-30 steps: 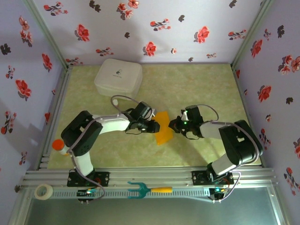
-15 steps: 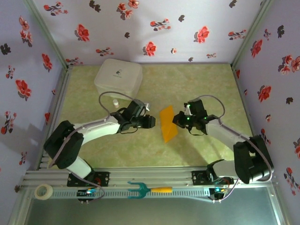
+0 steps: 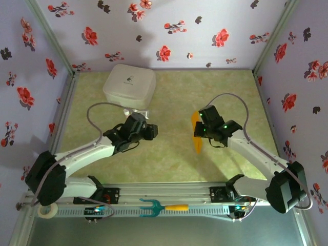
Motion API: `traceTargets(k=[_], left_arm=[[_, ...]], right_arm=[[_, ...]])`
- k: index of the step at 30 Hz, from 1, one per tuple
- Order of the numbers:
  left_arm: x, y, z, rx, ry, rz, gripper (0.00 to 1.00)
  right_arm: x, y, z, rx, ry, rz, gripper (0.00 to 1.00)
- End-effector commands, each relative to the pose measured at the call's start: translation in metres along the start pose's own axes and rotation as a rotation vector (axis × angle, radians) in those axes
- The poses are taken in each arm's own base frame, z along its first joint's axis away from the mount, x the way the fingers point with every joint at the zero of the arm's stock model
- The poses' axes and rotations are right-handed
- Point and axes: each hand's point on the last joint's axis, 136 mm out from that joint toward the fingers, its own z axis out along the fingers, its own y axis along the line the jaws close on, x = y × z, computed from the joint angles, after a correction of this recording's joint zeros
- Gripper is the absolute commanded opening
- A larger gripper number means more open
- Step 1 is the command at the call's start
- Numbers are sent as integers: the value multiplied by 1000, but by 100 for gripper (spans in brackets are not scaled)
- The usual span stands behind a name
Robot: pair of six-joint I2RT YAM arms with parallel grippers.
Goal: Fold a paper plane with a square sheet of paper (pick it up from the middle)
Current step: Turn over the square sheet of paper at the center of the table.
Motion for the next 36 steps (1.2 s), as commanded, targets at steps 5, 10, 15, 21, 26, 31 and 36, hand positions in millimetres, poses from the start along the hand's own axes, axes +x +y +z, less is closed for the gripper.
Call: traceTargets(k=[5, 10, 15, 21, 26, 31, 36], left_arm=[[-18, 37, -27, -129, -133, -16, 55], [-27, 43, -47, -129, -217, -14, 63], [-26, 57, -61, -177, -240, -15, 73], [-26, 68, -78, -205, -256, 16, 83], [-27, 74, -91, -226, -254, 62, 99], [-23, 76, -94, -224, -234, 89, 100], [-18, 84, -95, -265, -197, 46, 100]], right_arm=[[-19, -21, -18, 326, -120, -209, 4], [-18, -15, -9, 413, -100, -293, 4], [-9, 5, 9, 410, -78, -362, 6], [10, 35, 37, 364, 1, -421, 7], [26, 66, 57, 309, 59, -465, 7], [41, 96, 75, 198, 139, -444, 9], [49, 127, 82, 46, 175, -376, 11]])
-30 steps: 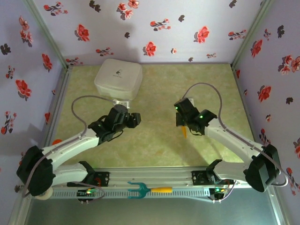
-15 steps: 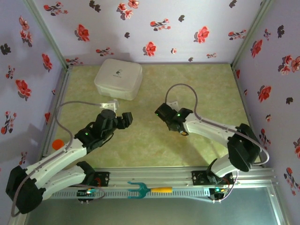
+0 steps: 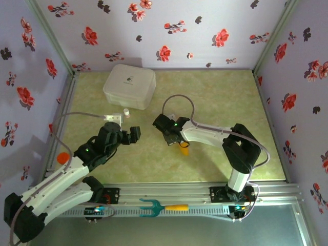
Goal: Fold a paper plane with a square sheet of paper (pick it up from the middle)
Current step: Turn over the square sheet of paper at the center of the table.
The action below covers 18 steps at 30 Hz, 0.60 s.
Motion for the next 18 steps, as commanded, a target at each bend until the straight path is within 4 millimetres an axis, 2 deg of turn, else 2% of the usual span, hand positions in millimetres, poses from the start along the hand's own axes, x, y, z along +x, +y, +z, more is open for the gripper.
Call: traceTargets(k=[1, 5, 7, 10, 14, 18], left_arm=[[2, 11, -3, -53, 29, -20, 100], [9, 8, 1, -15, 37, -43, 100], [12, 5, 3, 8, 48, -57, 100], [13, -3, 6, 44, 60, -70, 100], [13, -23, 13, 126, 91, -77, 99], [17, -43, 26, 190, 162, -74, 92]], right_arm=[[-12, 33, -7, -168, -5, 57, 12], [-12, 53, -6, -311, 32, 110, 17], [-14, 58, -11, -383, 28, 137, 31], [-21, 57, -26, -495, -10, 197, 44], [-32, 38, -47, -647, -81, 325, 49], [-27, -1, -46, -662, -105, 444, 47]])
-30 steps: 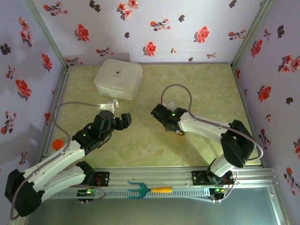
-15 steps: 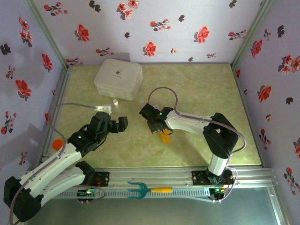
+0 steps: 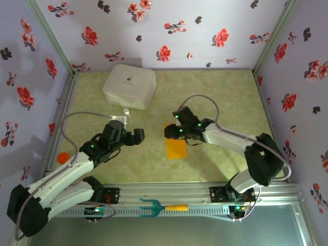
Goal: Fold a paper plane with a square sheet of paper (pick it up from the middle)
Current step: Turn over the square sheet of paper at the center of the table.
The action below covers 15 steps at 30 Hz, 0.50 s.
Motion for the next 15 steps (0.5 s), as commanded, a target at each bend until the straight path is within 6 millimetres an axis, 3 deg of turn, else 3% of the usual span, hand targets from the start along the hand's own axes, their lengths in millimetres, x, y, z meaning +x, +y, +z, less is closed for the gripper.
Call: traceTargets(k=[1, 8, 15], left_arm=[[-8, -28, 10, 109, 39, -16, 90], [10, -58, 48, 184, 183, -67, 62], [32, -81, 81, 193, 287, -123, 48]], right_arm=[[-8, -6, -14, -104, -34, 97, 44], [0, -55, -22, -182, -45, 306, 20], [17, -68, -5, -203, 50, 376, 8]])
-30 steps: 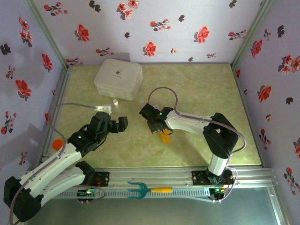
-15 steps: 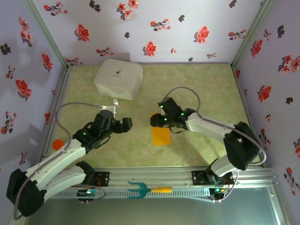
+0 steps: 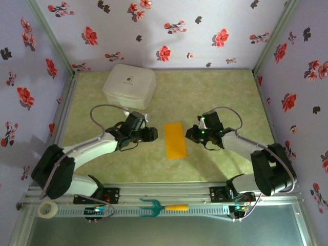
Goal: Fold a paper plane with a square sheet of paper (pick it up from the middle)
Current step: Turn over the square sheet of paper at the center of the table, then perform the third fold on the triangle at the bottom-center of the table.
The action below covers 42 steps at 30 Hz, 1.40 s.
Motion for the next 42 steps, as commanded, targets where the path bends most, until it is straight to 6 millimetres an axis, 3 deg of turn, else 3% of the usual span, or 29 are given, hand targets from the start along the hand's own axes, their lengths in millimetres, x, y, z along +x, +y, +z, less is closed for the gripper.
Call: traceTargets(k=[1, 12, 22, 42], left_arm=[[-5, -25, 12, 73, 19, -46, 47], [14, -35, 43, 58, 153, -49, 46], [19, -35, 56, 59, 192, -78, 46], [32, -33, 80, 91, 243, -141, 42]], right_arm=[[7, 6, 10, -68, 67, 33, 7], [13, -4, 28, -80, 115, 81, 6], [30, -40, 45, -5, 152, 164, 6], [34, -50, 48, -14, 121, 240, 7]])
